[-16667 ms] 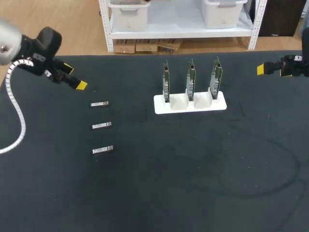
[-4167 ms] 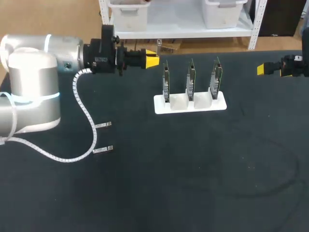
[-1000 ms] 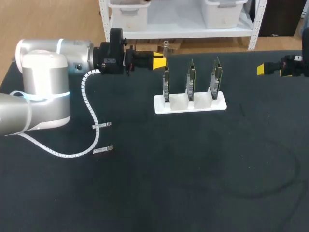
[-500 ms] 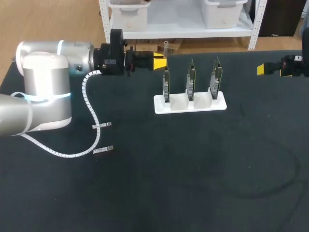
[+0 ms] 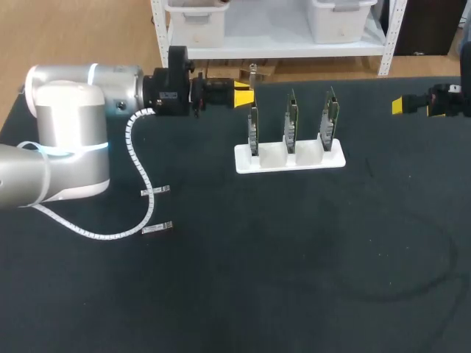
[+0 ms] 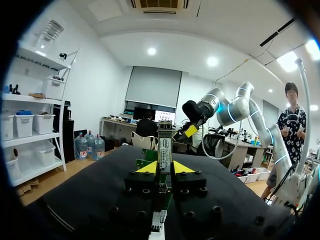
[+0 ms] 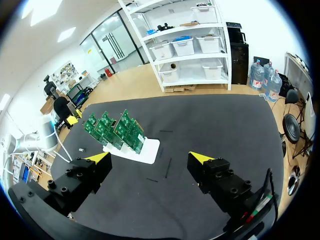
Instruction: Pick up the optical module with the left hand, and insert it into the network port with the right hand.
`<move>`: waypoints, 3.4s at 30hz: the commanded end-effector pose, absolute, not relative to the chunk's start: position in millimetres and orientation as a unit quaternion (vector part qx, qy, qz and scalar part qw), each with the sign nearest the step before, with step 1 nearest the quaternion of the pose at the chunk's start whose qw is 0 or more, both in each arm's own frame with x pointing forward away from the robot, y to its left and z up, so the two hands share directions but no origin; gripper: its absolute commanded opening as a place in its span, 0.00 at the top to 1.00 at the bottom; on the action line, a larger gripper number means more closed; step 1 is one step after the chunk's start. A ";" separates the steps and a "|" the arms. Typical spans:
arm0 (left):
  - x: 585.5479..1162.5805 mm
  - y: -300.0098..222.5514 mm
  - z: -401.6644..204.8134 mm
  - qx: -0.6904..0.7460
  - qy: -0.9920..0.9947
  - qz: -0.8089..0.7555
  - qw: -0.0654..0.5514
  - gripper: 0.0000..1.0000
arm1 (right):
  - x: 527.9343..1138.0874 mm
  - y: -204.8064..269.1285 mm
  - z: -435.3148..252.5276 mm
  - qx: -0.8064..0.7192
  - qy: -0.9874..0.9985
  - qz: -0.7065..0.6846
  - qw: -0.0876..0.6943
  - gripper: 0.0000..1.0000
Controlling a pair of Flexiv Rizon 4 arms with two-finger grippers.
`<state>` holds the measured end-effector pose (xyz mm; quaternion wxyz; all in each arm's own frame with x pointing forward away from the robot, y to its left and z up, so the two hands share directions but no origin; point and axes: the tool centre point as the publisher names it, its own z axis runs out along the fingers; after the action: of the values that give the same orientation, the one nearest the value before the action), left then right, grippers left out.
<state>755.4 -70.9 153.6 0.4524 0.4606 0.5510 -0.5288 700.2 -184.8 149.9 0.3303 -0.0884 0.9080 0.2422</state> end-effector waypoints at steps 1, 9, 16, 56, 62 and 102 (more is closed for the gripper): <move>758.0 -72.7 152.4 0.461 0.551 -0.531 0.451 1.00 | 699.7 -184.6 150.3 -0.088 0.908 0.241 0.330 0.00; 759.2 -74.1 153.4 0.463 0.551 -0.530 0.449 1.00 | 699.7 -184.6 150.3 -0.088 0.908 0.241 0.330 0.00; 759.3 -74.2 153.5 0.462 0.551 -0.530 0.449 1.00 | 699.7 -184.6 150.3 -0.088 0.908 0.241 0.330 0.00; 759.7 -75.4 153.4 0.463 0.548 -0.530 0.452 1.00 | 699.7 -184.6 150.3 -0.088 0.908 0.241 0.330 0.00; 759.7 -75.4 153.4 0.463 0.548 -0.530 0.452 1.00 | 702.5 -179.0 159.0 -0.163 0.882 0.267 0.352 0.00; 759.7 -75.4 153.4 0.463 0.548 -0.530 0.452 1.00 | 754.4 -54.2 218.3 -0.527 0.680 0.291 0.418 0.00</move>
<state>757.8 -74.6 154.2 0.4527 0.4620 0.5494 -0.5290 739.0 -67.7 224.6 0.4560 -0.4224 0.7561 0.2047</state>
